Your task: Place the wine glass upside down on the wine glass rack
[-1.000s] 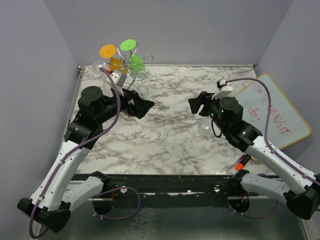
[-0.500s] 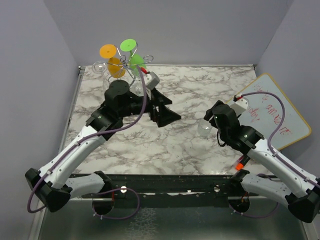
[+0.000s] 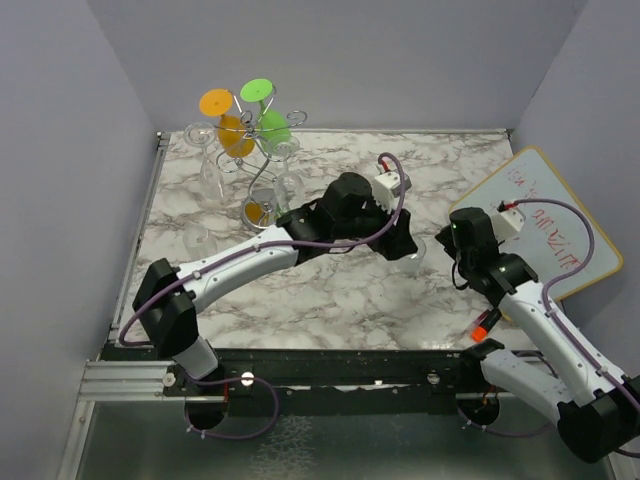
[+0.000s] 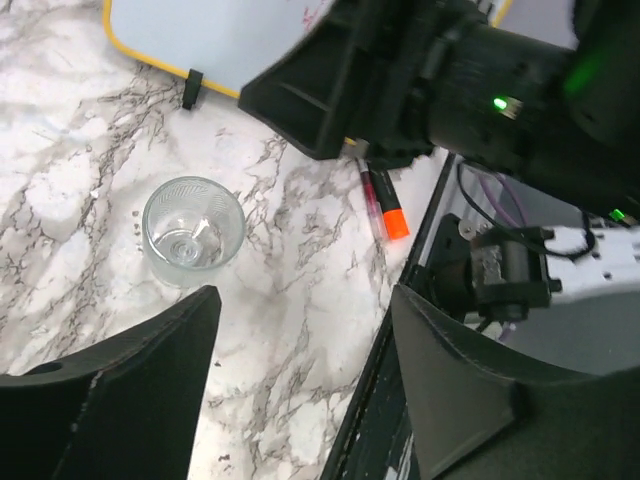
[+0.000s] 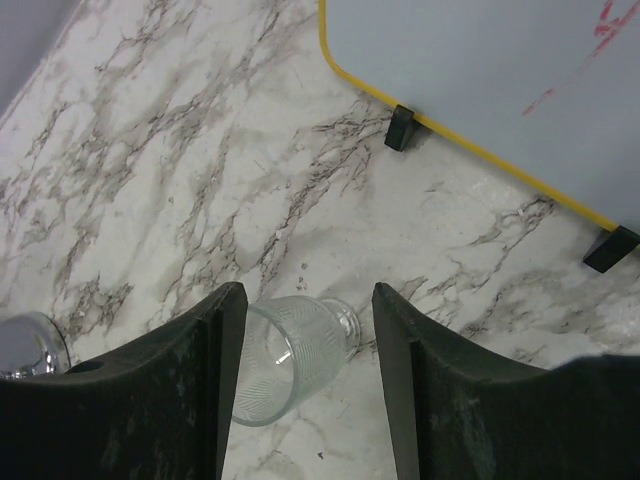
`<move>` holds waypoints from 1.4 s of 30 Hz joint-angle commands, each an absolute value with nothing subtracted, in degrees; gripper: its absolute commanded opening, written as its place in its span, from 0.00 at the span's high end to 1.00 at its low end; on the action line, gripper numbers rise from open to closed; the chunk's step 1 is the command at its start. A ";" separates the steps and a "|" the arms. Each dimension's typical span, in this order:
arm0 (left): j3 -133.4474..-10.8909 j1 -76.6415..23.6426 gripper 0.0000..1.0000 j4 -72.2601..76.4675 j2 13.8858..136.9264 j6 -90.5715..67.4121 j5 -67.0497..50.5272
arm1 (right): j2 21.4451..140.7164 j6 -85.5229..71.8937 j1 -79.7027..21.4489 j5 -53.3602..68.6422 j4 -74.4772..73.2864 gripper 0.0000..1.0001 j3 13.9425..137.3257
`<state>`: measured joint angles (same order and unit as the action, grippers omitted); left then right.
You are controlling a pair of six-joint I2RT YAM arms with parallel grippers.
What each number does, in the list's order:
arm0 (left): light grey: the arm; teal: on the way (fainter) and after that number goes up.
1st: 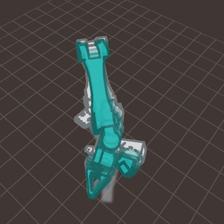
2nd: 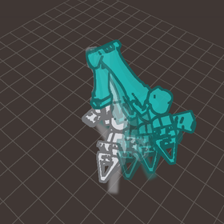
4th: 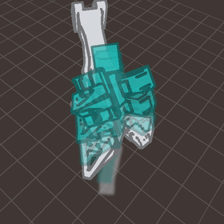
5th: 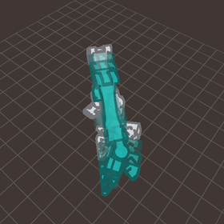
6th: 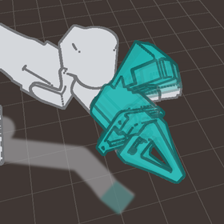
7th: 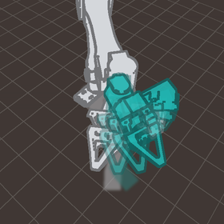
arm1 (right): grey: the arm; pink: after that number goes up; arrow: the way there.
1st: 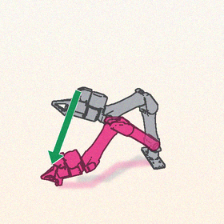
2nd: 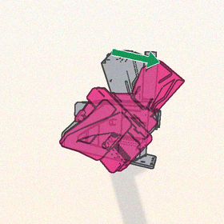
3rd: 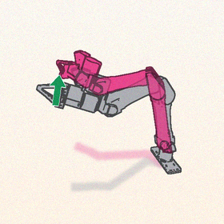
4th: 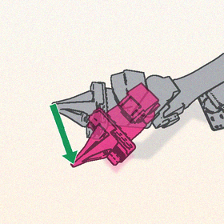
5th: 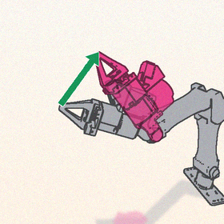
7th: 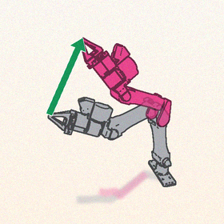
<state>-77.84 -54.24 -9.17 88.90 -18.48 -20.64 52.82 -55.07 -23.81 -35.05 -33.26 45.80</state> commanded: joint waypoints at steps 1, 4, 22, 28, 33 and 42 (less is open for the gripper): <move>-83.42 -56.67 0.33 -8.01 95.12 -20.91 -14.39 | 50.22 -62.41 -22.74 -35.64 -37.59 0.45 42.59; -86.55 -57.75 0.39 -8.18 100.26 -21.74 -12.71 | 48.30 -67.54 -22.59 -35.58 -38.88 0.49 39.83; -101.86 -58.36 0.54 -16.88 120.38 -22.99 -8.81 | 36.31 -81.30 -22.59 -34.74 -43.12 0.54 31.00; -104.21 -58.87 0.59 -19.47 122.75 -23.83 -7.48 | 36.79 -81.39 -22.59 -34.08 -42.20 0.54 30.67; -107.69 -59.06 0.71 -24.67 125.07 -22.86 -5.28 | 36.74 -81.39 -22.59 -33.19 -41.68 0.54 30.54; -106.11 -59.06 1.00 -24.79 120.67 -21.46 -1.10 | 36.73 -81.01 -22.59 -30.87 -40.92 0.54 31.49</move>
<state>-106.80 -58.72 -22.50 124.05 -22.22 -4.82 36.73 -80.12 -22.85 -32.21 -40.62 31.42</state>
